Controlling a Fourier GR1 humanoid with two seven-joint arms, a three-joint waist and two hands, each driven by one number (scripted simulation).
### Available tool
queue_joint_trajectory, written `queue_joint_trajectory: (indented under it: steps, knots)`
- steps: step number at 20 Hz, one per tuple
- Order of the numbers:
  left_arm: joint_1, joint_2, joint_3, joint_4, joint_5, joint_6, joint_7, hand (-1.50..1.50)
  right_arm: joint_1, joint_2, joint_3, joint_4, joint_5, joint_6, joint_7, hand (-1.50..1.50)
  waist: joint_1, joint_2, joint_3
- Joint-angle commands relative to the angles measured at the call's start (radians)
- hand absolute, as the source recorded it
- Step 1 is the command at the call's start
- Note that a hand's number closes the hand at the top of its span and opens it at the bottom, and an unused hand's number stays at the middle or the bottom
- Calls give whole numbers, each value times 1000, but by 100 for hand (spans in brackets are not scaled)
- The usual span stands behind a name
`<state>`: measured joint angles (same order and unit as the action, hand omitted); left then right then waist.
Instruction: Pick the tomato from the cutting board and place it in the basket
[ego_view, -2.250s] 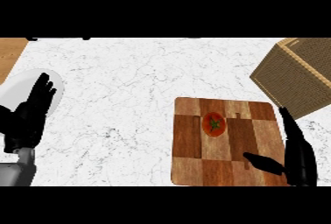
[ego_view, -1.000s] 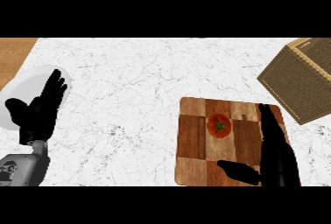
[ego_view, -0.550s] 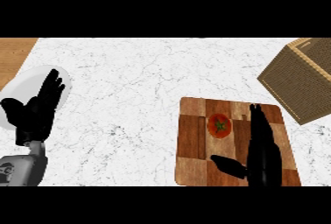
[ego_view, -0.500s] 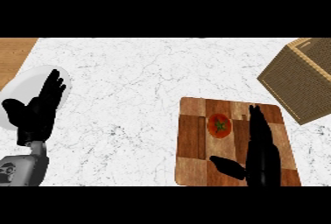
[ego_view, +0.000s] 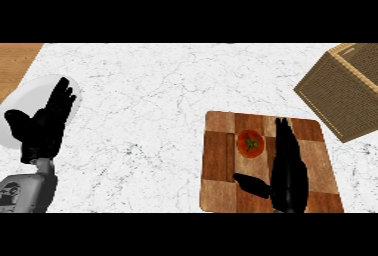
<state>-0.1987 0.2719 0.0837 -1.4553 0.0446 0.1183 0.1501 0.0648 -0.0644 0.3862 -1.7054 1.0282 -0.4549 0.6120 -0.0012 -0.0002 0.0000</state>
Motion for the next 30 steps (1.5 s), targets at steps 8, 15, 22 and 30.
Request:
queue_joint_trajectory:
  steps: [8, 15, 22, 30]
  knots:
    - [58, -23, 22, -105, -31, -19, 35, 0, -80, 52, -85, 158, 45, 17, -2, -150, 3, 0, 0]
    - [13, -14, 74, -4, -14, -81, -10, 0, -47, 56, -92, 134, 40, 28, -35, -150, 0, 0, 0]
    - [45, -45, 52, -105, -46, -51, 42, 0, -158, 64, -110, 294, 22, -17, -21, -150, 4, 0, 0]
    - [20, -76, 33, -80, -82, -30, 49, 0, -237, 64, -173, 477, -40, -19, -115, -150, 6, 1, 0]
